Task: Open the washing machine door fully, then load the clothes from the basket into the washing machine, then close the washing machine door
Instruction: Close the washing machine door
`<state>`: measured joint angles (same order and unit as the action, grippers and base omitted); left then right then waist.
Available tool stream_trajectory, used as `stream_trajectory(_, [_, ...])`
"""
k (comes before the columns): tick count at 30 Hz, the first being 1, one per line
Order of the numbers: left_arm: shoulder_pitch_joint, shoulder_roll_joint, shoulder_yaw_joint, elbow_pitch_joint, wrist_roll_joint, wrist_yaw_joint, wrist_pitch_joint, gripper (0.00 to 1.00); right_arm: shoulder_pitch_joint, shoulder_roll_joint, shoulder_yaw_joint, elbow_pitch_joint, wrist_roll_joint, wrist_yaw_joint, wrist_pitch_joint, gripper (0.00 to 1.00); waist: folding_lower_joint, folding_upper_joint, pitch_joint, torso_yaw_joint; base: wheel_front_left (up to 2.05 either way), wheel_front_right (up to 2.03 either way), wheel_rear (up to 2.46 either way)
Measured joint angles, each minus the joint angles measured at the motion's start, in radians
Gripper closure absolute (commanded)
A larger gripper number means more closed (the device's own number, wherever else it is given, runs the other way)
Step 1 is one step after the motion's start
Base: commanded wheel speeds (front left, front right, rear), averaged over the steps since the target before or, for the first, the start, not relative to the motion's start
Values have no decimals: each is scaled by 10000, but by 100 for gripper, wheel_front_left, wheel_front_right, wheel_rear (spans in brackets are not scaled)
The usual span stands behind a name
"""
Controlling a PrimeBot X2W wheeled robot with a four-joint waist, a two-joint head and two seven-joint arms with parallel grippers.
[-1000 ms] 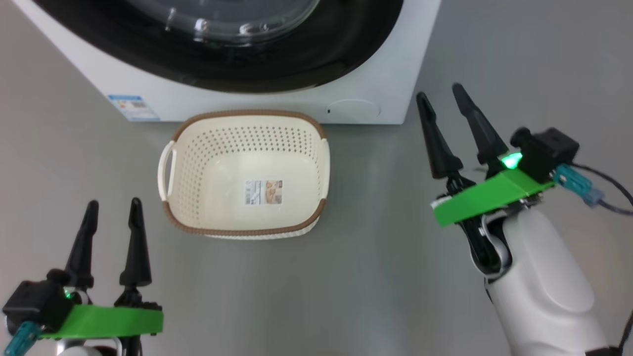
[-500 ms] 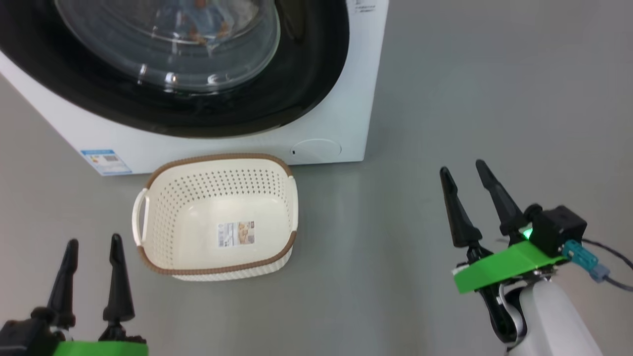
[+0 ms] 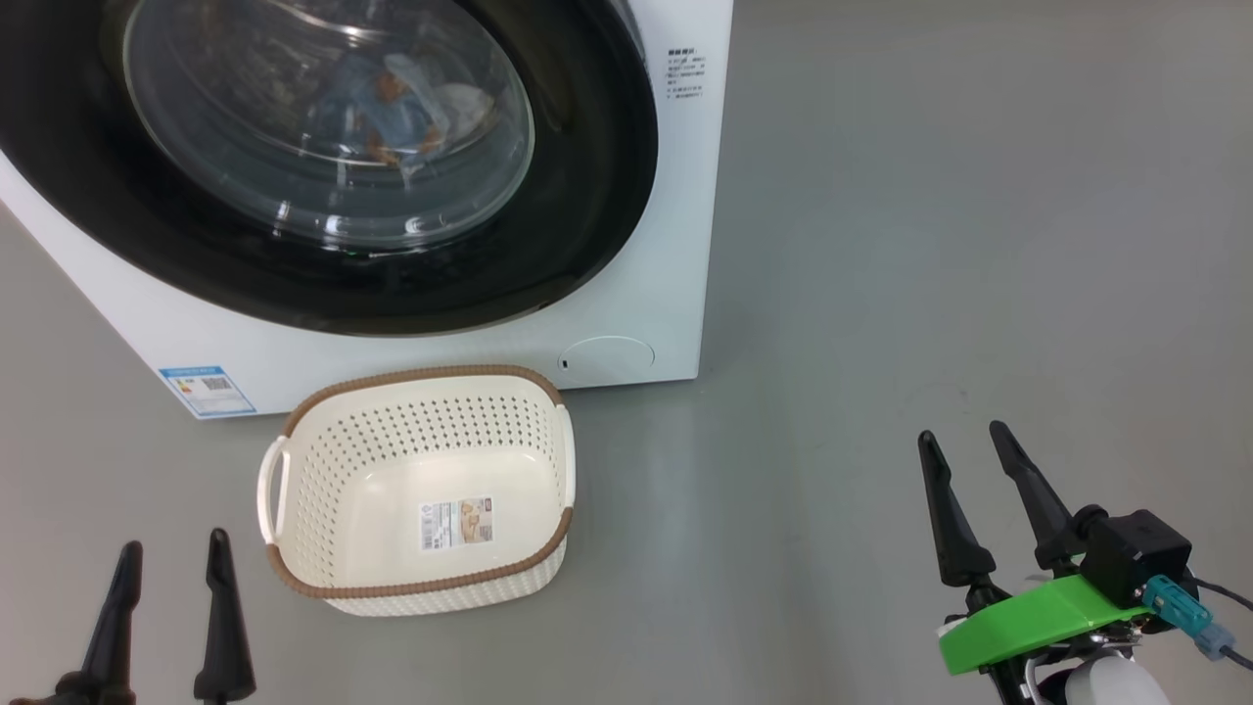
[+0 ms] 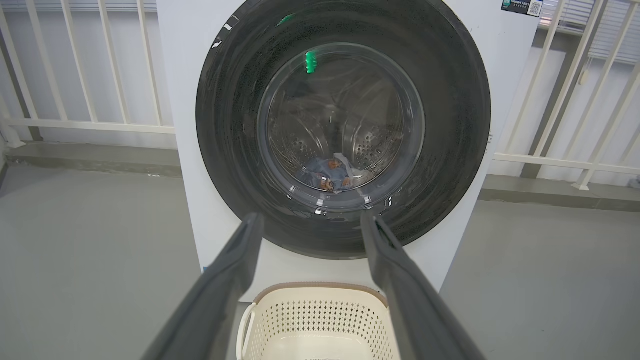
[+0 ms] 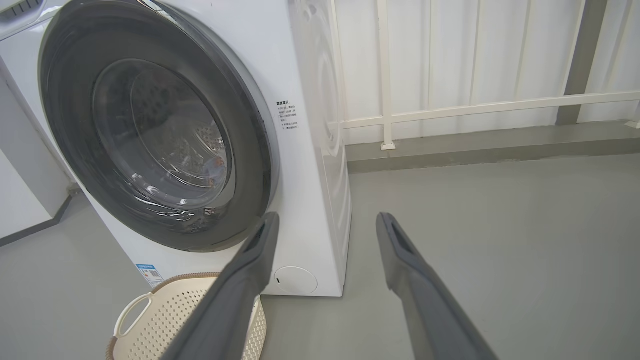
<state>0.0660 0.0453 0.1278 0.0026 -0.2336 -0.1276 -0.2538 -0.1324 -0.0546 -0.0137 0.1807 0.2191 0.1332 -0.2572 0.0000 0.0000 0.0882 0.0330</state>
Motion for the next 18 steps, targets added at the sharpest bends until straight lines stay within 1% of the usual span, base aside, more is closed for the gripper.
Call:
stream_trajectory(13, [581, -67, -100, 25, 196, 19, 0, 0, 573, 33, -27, -69, -408, 0, 0, 0, 0, 0, -550, 37, 0, 0, 0])
stream_trajectory(18, [775, -67, -213, 25, 196, 180, 0, 0, 734, 36, -38, -86, -418, 0, 0, 0, 0, 0, -714, 30, 0, 0, 0])
